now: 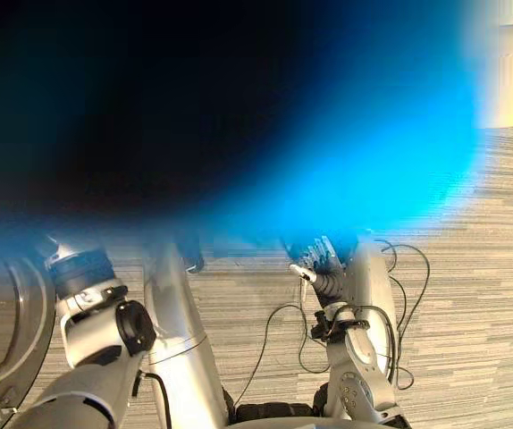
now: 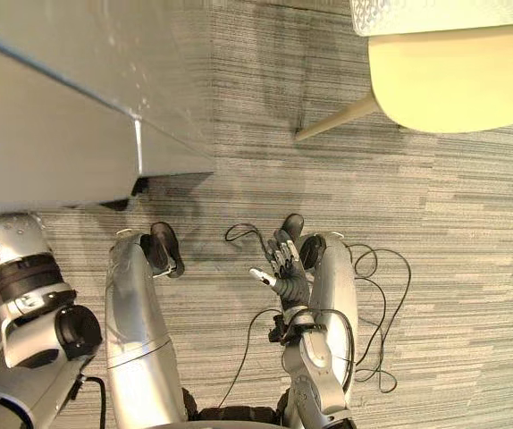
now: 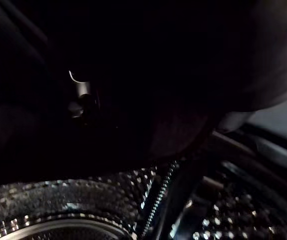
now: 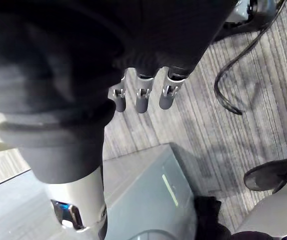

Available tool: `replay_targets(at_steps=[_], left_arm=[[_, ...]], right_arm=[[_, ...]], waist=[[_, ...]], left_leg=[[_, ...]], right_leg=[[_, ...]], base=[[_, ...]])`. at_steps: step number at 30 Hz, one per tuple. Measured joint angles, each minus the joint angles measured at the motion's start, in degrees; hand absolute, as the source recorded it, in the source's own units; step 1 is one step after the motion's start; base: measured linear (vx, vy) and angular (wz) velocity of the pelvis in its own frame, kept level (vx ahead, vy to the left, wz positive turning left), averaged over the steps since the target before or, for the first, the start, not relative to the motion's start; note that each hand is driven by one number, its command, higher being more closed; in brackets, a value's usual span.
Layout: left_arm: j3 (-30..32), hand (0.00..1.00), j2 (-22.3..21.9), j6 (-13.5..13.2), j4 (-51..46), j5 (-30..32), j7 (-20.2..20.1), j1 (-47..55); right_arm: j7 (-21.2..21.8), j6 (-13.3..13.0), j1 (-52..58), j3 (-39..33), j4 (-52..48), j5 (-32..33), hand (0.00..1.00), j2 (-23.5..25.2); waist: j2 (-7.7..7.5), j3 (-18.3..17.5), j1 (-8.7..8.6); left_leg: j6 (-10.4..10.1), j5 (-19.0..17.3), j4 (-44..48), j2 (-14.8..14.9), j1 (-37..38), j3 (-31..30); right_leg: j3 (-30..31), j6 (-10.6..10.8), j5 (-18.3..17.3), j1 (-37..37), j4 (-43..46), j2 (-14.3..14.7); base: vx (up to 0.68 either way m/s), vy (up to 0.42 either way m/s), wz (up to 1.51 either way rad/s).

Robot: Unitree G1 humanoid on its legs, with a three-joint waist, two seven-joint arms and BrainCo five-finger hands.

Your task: Pick up the laundry basket with both hands and put the clothes into the washing machine.

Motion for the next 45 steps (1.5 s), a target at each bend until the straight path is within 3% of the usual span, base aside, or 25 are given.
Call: replay_targets(at_steps=[3, 4, 5, 6, 9, 12, 14, 15, 18, 20, 21, 22, 23, 24, 25, 26, 27, 32, 36, 39, 42, 45], left_arm=[[-4.8, 1.0, 5.5, 1.5, 4.7, -1.6, -2.3, -8.3], [-8.8, 1.0, 8.9, 4.4, 10.4, -3.2, -5.5, -14.7], [-10.8, 1.0, 10.2, 5.5, 12.4, -3.3, -7.0, -16.7], [-14.8, 1.0, 12.6, 8.5, 15.1, -2.9, -11.9, -17.2], [-21.4, 1.0, 13.6, 12.5, 20.5, -2.6, -17.0, -22.3], [-27.7, 1.0, 15.3, 13.4, 22.3, -3.5, -18.8, -25.2], [-29.8, 1.0, 16.0, 11.7, 22.1, -5.6, -17.5, -25.8], [-29.4, 1.0, 16.0, 9.2, 21.5, -7.4, -15.6, -25.7], [-23.7, 1.0, 15.9, -2.6, 15.6, -9.7, -9.2, -22.5], [-21.5, 1.0, 15.9, -6.6, 14.3, -9.7, -6.4, -21.5], [-21.4, 1.0, 15.9, -6.3, 14.6, -9.7, -5.4, -21.4], [-21.4, 0.0, 16.0, -5.1, 15.0, -9.4, -5.6, -21.4], [-21.8, 0.0, 16.5, -2.1, 16.6, -7.8, -6.8, -21.4], [-21.8, 0.0, 17.1, 1.5, 19.2, -1.9, -8.7, -21.4], [-22.5, 0.0, 18.3, 7.0, 23.0, 8.7, -12.3, -21.4], [-23.1, 0.0, 18.5, 8.8, 23.9, 12.2, -13.5, -21.4], [-24.5, 0.0, 18.1, 12.0, 24.7, 20.9, -15.1, -21.4], [-30.0, 0.0, 15.5, 18.1, 25.4, 61.9, -19.2, -20.0], [-37.4, 0.0, 17.5, 18.9, 23.2, 74.8, -19.5, -19.1], [-46.9, 0.0, 22.5, 17.7, 20.4, 86.5, -20.9, -18.7], [-48.2, 0.0, 24.3, 17.2, 18.1, 89.4, -21.1, -17.1], [-44.9, 0.0, 23.5, 17.5, 16.8, 90.4, -18.6, -15.2]], right_arm=[[0.4, 0.3, 0.0, -0.6, -0.1, 0.6, 0.0, 0.0], [1.4, 0.8, -0.2, -1.0, 0.1, 1.0, 0.0, 0.0], [1.5, 1.1, -0.3, -1.2, 0.4, 1.1, 0.0, -0.1], [2.0, 1.9, -0.4, -1.6, 0.7, 1.1, 0.0, 0.0], [2.5, 3.1, -2.2, -3.1, 2.9, 1.1, 0.0, -0.1], [2.0, 4.0, -4.1, -4.1, 4.8, 2.0, 0.0, -0.1], [1.0, 4.0, -4.3, -4.1, 5.1, 2.2, 0.0, 0.1], [0.8, 3.9, -4.3, -4.1, 5.0, 2.3, 0.0, 0.1], [1.1, 3.1, -4.2, -3.6, 4.2, 2.4, 0.0, -0.1], [1.2, 2.3, -3.0, -3.9, 3.3, 2.3, 0.0, -1.6], [1.2, 2.0, -2.3, -4.4, 2.7, 2.2, 0.0, -3.1], [1.2, 1.8, -2.3, -4.7, 2.7, 2.1, 0.0, -3.4], [1.2, 1.7, -2.3, -5.7, 2.9, 2.0, 0.0, -3.5], [1.3, 1.5, -2.3, -6.1, 3.0, 2.0, 0.0, -3.4], [2.1, 1.3, -2.3, -6.5, 3.4, 1.7, 0.0, -3.1], [2.4, 1.3, -2.3, -6.7, 3.7, 1.5, 0.0, -2.9], [2.9, 1.4, -2.3, -6.6, 3.9, 0.8, 0.0, -2.7], [6.5, 1.0, -1.7, -5.9, 3.8, 0.6, 0.0, -3.2], [8.2, 0.6, 0.4, -4.7, 2.7, 1.2, 0.0, -4.6], [10.0, -0.2, 2.0, -4.3, 2.2, 3.2, 0.0, -5.4], [10.2, -0.7, 2.2, -4.2, 2.2, 4.8, 0.0, -5.8], [10.1, -1.6, 2.2, -4.2, 2.3, 4.9, 0.0, -5.8]], waist=[[-0.14, -0.1, 0.11], [-0.46, -0.3, 0.12], [-0.63, -0.4, 0.1], [-0.97, -0.6, 0.27], [-1.4, -0.8, 0.89], [-2.41, -0.7, 0.98], [-2.76, -0.8, 1.06], [-2.97, -0.9, 1.11], [-4.95, -1.9, 0.03], [-5.76, -2.4, -0.4], [-5.76, -2.4, -0.37], [-5.76, -2.4, -0.36], [-5.75, -2.4, -0.27], [-5.75, -2.4, -0.24], [-5.75, -2.4, -0.4], [-5.75, -2.4, -0.57], [-5.75, -2.4, -0.75], [-5.75, -2.4, -1.05], [-5.72, -2.5, -0.74], [-5.57, -2.7, -0.43], [-5.44, -2.8, -0.15], [-5.36, -2.8, -0.15]], left_leg=[[-0.2, 1.4, -2.3, 0.0, 0.2, 0.0], [-0.4, 2.6, -4.2, -0.1, 0.3, 0.0], [-0.5, 3.1, -5.0, -0.1, 0.3, 0.0], [-0.6, 4.2, -6.7, -0.2, 0.3, 0.0], [-0.7, 7.4, -11.1, -1.4, 0.4, 0.0], [-0.2, 9.8, -14.5, -1.8, 0.8, 0.9], [0.4, 10.5, -16.0, -1.4, 0.8, 1.7], [0.9, 10.8, -16.8, -0.9, 0.8, 2.8], [1.3, 11.0, -19.2, 0.6, 1.1, 5.7], [1.8, 11.1, -20.2, 1.1, 1.2, 7.1], [1.9, 11.1, -20.2, 1.0, 1.3, 7.4], [1.9, 11.1, -20.2, 0.9, 1.3, 7.4], [1.9, 11.2, -20.4, 0.9, 1.4, 7.4], [2.3, 11.4, -20.6, 0.9, 1.6, 7.4], [2.4, 11.6, -20.8, 1.0, 1.9, 7.6], [2.3, 11.7, -21.0, 1.0, 2.0, 7.6], [2.4, 12.0, -21.3, 1.0, 2.1, 7.7], [2.2, 12.1, -21.3, 1.1, 2.0, 7.3], [2.0, 11.7, -21.4, 1.1, 1.7, 7.1], [2.0, 11.7, -21.5, 1.3, 1.5, 7.1], [1.9, 11.9, -21.3, 1.3, 1.4, 7.1], [2.2, 12.0, -20.9, 1.3, 1.4, 7.1]], right_leg=[[-1.1, -1.2, 0.8, 0.6, -2.0, 0.3], [-1.8, -1.6, 1.4, 0.8, -3.6, 0.5], [-2.1, -1.8, 1.8, 0.9, -4.3, 0.6], [-2.7, -1.9, 2.3, 1.1, -5.6, 0.7], [-4.1, -3.1, 4.1, 1.4, -8.9, 0.4], [-4.4, -3.1, 6.7, 1.6, -12.6, 0.7], [-4.3, -3.0, 8.9, 1.8, -15.7, 1.5], [-3.8, -2.2, 10.1, 1.8, -18.1, 2.2], [-2.6, -0.5, 13.9, 1.9, -24.7, 4.1], [-2.8, 0.3, 14.7, 2.1, -26.9, 3.9], [-3.0, 0.0, 15.3, 2.3, -27.5, 3.6], [-3.0, 0.1, 16.2, 2.5, -28.0, 3.6], [-3.0, 0.0, 16.3, 2.6, -28.1, 3.6], [-3.0, -0.1, 16.4, 2.6, -28.1, 3.5], [-3.0, -0.8, 16.9, 2.6, -28.0, 3.5], [-3.1, -0.9, 17.0, 2.6, -27.9, 3.6], [-3.1, -1.0, 16.9, 2.7, -27.8, 3.6], [-3.6, -1.6, 16.3, 2.6, -27.0, 3.6], [-3.9, -1.4, 15.8, 2.5, -27.2, 3.6], [-4.1, -1.4, 15.8, 2.5, -27.7, 3.7], [-4.1, -1.4, 15.8, 2.5, -27.7, 3.6], [-3.9, -1.4, 15.8, 2.5, -27.0, 3.6]], base=[[0.01, -0.029, 0.04], [-0.01, -0.065, 0.09], [-0.03, -0.085, 0.09], [-0.03, -0.064, 0.13], [-0.03, -0.053, 0.24], [-0.06, 0.009, 0.04], [-0.08, 0.095, -0.23], [-0.07, 0.122, -0.39], [-0.06, 0.114, -0.44], [-0.05, 0.107, -0.33], [-0.04, 0.09, -0.14], [-0.04, 0.062, -0.02], [-0.04, 0.029, 0.01], [-0.05, 0.009, -0.01], [-0.04, -0.016, 0.0], [-0.04, -0.03, 0.03], [-0.04, -0.031, 0.04], [-0.05, -0.031, 0.03], [-0.07, -0.019, 0.0], [-0.07, -0.004, -0.04], [-0.06, -0.003, -0.01], [-0.05, -0.005, 0.01]])
